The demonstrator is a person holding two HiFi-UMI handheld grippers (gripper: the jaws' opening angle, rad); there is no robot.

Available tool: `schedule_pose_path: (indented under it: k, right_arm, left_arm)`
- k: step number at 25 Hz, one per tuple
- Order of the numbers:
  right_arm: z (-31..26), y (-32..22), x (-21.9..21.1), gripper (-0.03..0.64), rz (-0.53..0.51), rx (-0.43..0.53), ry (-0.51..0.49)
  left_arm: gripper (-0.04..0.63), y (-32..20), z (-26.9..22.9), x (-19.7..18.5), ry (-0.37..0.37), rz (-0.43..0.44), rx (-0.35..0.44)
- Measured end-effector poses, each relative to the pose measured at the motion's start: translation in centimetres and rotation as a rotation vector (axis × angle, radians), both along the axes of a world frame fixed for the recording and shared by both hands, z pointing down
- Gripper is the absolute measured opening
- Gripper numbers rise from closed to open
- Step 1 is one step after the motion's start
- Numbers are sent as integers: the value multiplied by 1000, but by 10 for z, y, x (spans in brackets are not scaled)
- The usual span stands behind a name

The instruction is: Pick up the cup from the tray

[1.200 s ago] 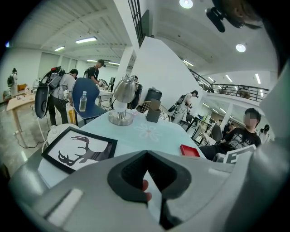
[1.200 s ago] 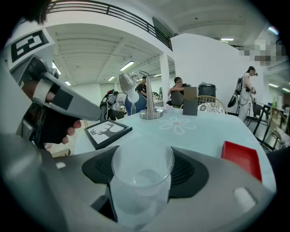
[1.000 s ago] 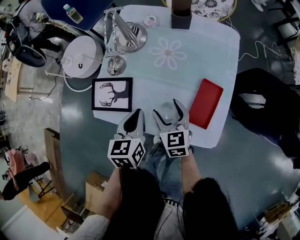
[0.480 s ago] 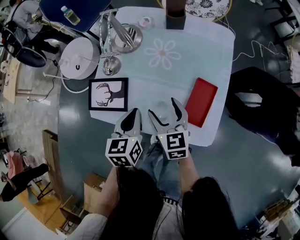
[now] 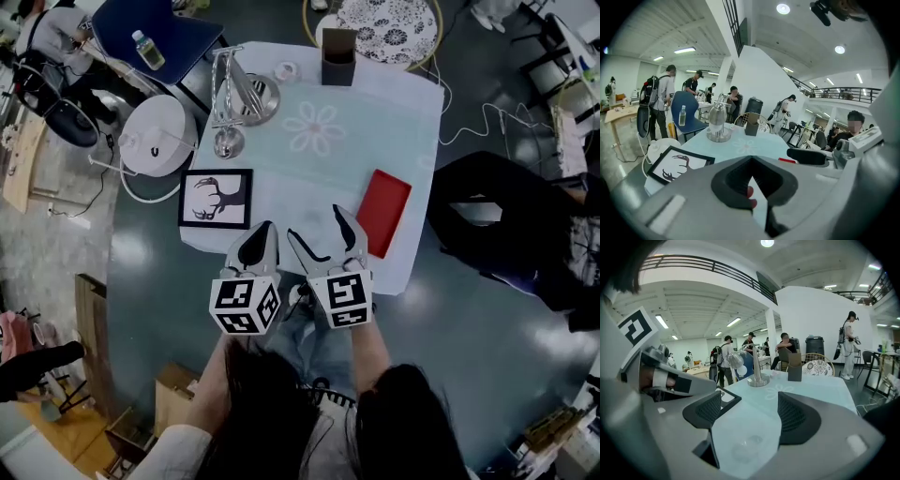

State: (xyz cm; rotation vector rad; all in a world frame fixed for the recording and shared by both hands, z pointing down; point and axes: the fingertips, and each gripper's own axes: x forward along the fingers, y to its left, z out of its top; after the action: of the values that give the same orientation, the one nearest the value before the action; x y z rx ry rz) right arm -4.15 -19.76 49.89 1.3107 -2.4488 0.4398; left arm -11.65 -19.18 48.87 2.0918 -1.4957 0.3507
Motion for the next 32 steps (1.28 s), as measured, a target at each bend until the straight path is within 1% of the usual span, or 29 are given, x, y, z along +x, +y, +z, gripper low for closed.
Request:
schedule_pose_path:
  k: [4,7,11,16,17,18,20,22,25,26,27,29,32]
  right_arm:
    - [-27,4,1,388,15,36,-14]
    - [-42,13,1,388,10,51,-2]
    - [-61,22,4,388,15,68,16]
    - [-81,37,8,383,46,94,6]
    - [-84,40,9,372,56,100,9]
    - [-89,44,10,343,64,107,10]
    - [-99,51,11,260,82,126,8]
    - [-108,58,15,150,111,148,13]
    - [-117,67,25,75,154,170,31]
    - [-118,71,27,38,162,169,34]
    - [-119,74,28,21,163,165,37]
    - [-120,81,28,20,158,155,51]
    - [-124,90,29,20,165,159,77]
  left_arm:
    - [0,8,-17,1,0,4,29]
    - [0,18,-29,1,7,5,42]
    - [0,25,-49,2,-13,15,83]
    - [0,32,-70,8,9,27,120]
    - [0,35,-74,10,11,34,129]
    - [0,38,-78,11,14,39,139]
    - [0,43,-85,11,18,47,155]
    - [0,49,-92,12,26,54,171]
    - [0,60,-100,14,32,65,188]
    - [0,63,-102,14,35,68,191]
    - [0,66,-104,15,42,69,193]
    - [0,72,-110,15,57,72,202]
    - [0,80,-119,18,54,91,228]
